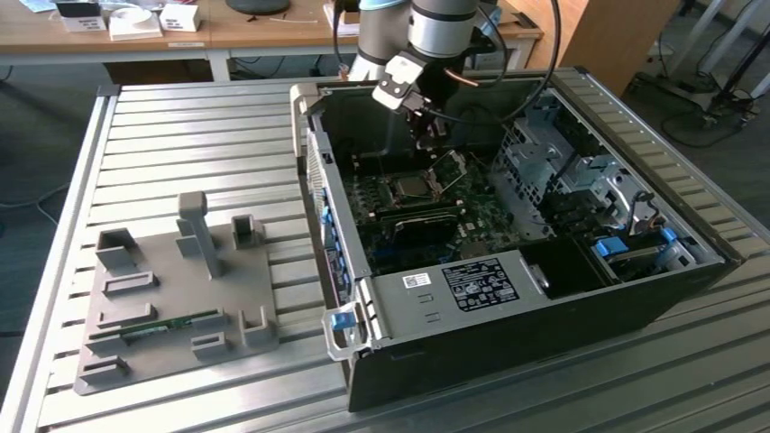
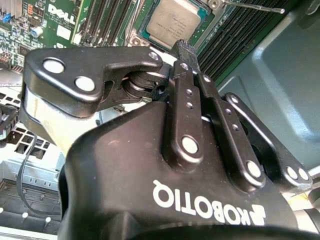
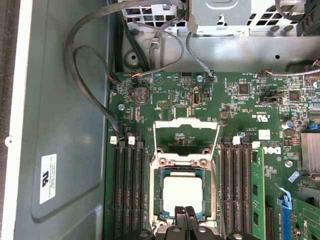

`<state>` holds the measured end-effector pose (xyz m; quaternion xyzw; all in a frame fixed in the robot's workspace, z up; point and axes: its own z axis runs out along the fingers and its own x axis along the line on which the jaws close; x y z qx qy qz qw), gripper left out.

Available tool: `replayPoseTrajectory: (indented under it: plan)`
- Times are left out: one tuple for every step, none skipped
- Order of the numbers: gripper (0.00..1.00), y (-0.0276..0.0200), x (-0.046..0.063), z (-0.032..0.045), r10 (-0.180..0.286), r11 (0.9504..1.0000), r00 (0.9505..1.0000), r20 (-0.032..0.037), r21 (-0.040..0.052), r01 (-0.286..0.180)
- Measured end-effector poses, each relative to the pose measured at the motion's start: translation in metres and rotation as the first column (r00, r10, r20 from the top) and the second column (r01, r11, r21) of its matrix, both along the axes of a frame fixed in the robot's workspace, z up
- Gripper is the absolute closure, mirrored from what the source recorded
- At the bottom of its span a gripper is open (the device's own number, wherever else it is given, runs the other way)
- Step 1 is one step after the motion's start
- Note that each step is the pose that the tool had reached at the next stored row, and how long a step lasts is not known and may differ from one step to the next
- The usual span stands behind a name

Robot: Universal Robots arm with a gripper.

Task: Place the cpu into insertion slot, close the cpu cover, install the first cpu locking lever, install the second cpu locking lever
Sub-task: 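Close the cpu cover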

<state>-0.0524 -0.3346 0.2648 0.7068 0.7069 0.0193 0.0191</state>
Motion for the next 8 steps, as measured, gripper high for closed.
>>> replayPoseTrajectory:
  plan:
    - [0.89, 0.0000, 0.0000, 0.0006, 0.000, 1.0000, 1.0000, -0.0001, -0.0001, 0.000]
    - [0.89, 0.0000, 0.0000, 0.0011, 0.000, 1.0000, 1.0000, -0.0001, -0.0002, 0.000]
    - [0.89, 0.0000, 0.0000, 0.0011, 0.000, 1.0000, 1.0000, -0.0001, -0.0002, 0.000]
    - [0.89, 0.0000, 0.0000, 0.0013, 0.000, 1.0000, 1.0000, -0.0001, -0.0002, 0.000]
    - [0.89, 0.0000, 0.0000, 0.0016, 0.000, 1.0000, 1.0000, -0.0003, -0.0004, 0.000]
    - [0.89, -0.0001, 0.0000, 0.0018, 0.000, 1.0000, 1.0000, -0.0003, -0.0004, 0.000]
    - [0.89, 0.0000, 0.0000, 0.0021, 0.000, 1.0000, 1.0000, -0.0002, -0.0003, 0.000]
    - [0.89, 0.0000, 0.0000, 0.0023, 0.000, 1.0000, 1.0000, -0.0001, -0.0002, 0.000]
